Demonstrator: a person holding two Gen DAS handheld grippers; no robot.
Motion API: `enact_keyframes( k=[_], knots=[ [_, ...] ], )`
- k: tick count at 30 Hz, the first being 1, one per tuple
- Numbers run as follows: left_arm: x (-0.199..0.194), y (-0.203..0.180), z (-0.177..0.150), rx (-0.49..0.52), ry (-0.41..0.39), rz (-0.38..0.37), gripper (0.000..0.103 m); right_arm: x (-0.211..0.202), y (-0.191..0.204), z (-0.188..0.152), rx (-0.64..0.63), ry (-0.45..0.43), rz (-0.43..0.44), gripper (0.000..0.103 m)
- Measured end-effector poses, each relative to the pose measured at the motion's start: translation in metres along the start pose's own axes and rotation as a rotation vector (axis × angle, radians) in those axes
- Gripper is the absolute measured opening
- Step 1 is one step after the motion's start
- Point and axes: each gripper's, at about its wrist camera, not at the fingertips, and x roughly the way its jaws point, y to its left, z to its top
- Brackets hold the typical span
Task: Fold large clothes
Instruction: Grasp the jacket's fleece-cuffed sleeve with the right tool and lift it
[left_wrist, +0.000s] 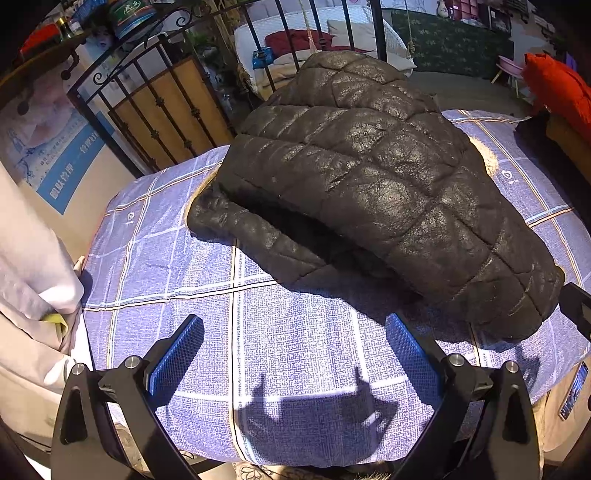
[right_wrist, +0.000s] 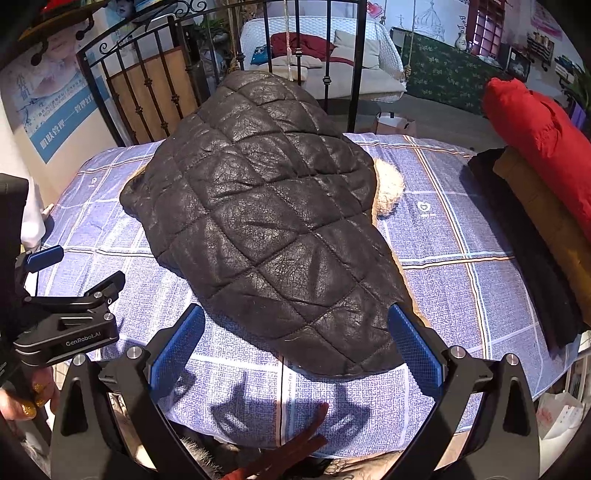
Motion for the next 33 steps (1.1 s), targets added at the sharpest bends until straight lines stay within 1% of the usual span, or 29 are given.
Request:
enact_keyframes(
  k=[3,4,6,8,9,11,13,14,16,18,19,20,22,23,24,25,26,27,28,29,30,31,33],
  knots=[
    [0.005,0.004,-0.005,-0.005,-0.034,-0.012,0.097,0.003,-0.004,-0.002,0.007,-0.02,0.023,0.098],
    [0.008,0.009,-0.009,-0.016,-0.055,-0.026,0.097,0.003,-0.008,-0.002,0.015,-0.044,0.046,0.098],
    [0.015,0.02,-0.015,-0.058,-0.068,-0.067,0.097,0.007,-0.014,-0.003,0.021,-0.072,0.094,0.098],
    [0.023,0.038,-0.022,-0.126,-0.066,-0.12,0.096,0.018,-0.02,0.0,0.028,-0.048,0.135,0.097],
    [0.026,0.047,-0.025,-0.156,-0.067,-0.133,0.095,0.026,-0.026,0.002,0.043,-0.032,0.154,0.098],
    [0.031,0.062,-0.032,-0.189,-0.074,-0.116,0.092,0.041,-0.038,0.009,0.084,-0.009,0.188,0.098],
    [0.034,0.073,-0.037,-0.184,-0.082,-0.073,0.092,0.052,-0.051,0.023,0.134,-0.003,0.228,0.098],
    [0.036,0.077,-0.039,-0.181,-0.081,-0.066,0.092,0.058,-0.056,0.034,0.155,-0.01,0.257,0.098],
    [0.039,0.085,-0.04,-0.191,-0.074,-0.085,0.091,0.069,-0.058,0.064,0.154,-0.032,0.308,0.098],
    [0.041,0.09,-0.039,-0.21,-0.069,-0.112,0.091,0.083,-0.05,0.102,0.084,-0.046,0.352,0.097],
    [0.041,0.091,-0.038,-0.214,-0.068,-0.118,0.091,0.091,-0.045,0.122,0.049,-0.065,0.349,0.097],
    [0.041,0.091,-0.037,-0.213,-0.068,-0.12,0.091,0.1,-0.04,0.148,0.014,-0.083,0.358,0.097],
    [0.037,0.089,-0.033,-0.209,-0.078,-0.129,0.091,0.122,-0.031,0.199,-0.016,-0.088,0.375,0.097],
    [0.034,0.087,-0.032,-0.206,-0.087,-0.136,0.092,0.135,-0.023,0.229,-0.035,-0.081,0.396,0.097],
    [0.031,0.086,-0.031,-0.204,-0.093,-0.145,0.092,0.15,-0.014,0.256,-0.062,-0.052,0.43,0.097],
    [0.029,0.086,-0.031,-0.202,-0.096,-0.152,0.093,0.163,-0.006,0.277,-0.086,-0.023,0.432,0.097],
    [0.027,0.085,-0.031,-0.2,-0.096,-0.152,0.093,0.178,0.006,0.301,-0.112,-0.007,0.385,0.097],
    [0.027,0.086,-0.031,-0.198,-0.095,-0.146,0.093,0.189,0.015,0.316,-0.134,0.005,0.358,0.097],
    [0.026,0.087,-0.031,-0.199,-0.093,-0.14,0.093,0.202,0.026,0.327,-0.159,0.039,0.355,0.097],
    [0.026,0.089,-0.032,-0.204,-0.091,-0.138,0.093,0.215,0.034,0.33,-0.173,0.087,0.351,0.097],
    [0.025,0.092,-0.033,-0.211,-0.09,-0.136,0.093,0.222,0.042,0.329,-0.183,0.115,0.338,0.087],
    [0.024,0.096,-0.034,-0.221,-0.091,-0.131,0.093,0.225,0.052,0.321,-0.208,0.123,0.314,0.075],
    [0.023,0.104,-0.037,-0.247,-0.099,-0.119,0.093,0.22,0.064,0.301,-0.234,0.132,0.315,0.031]
  ],
)
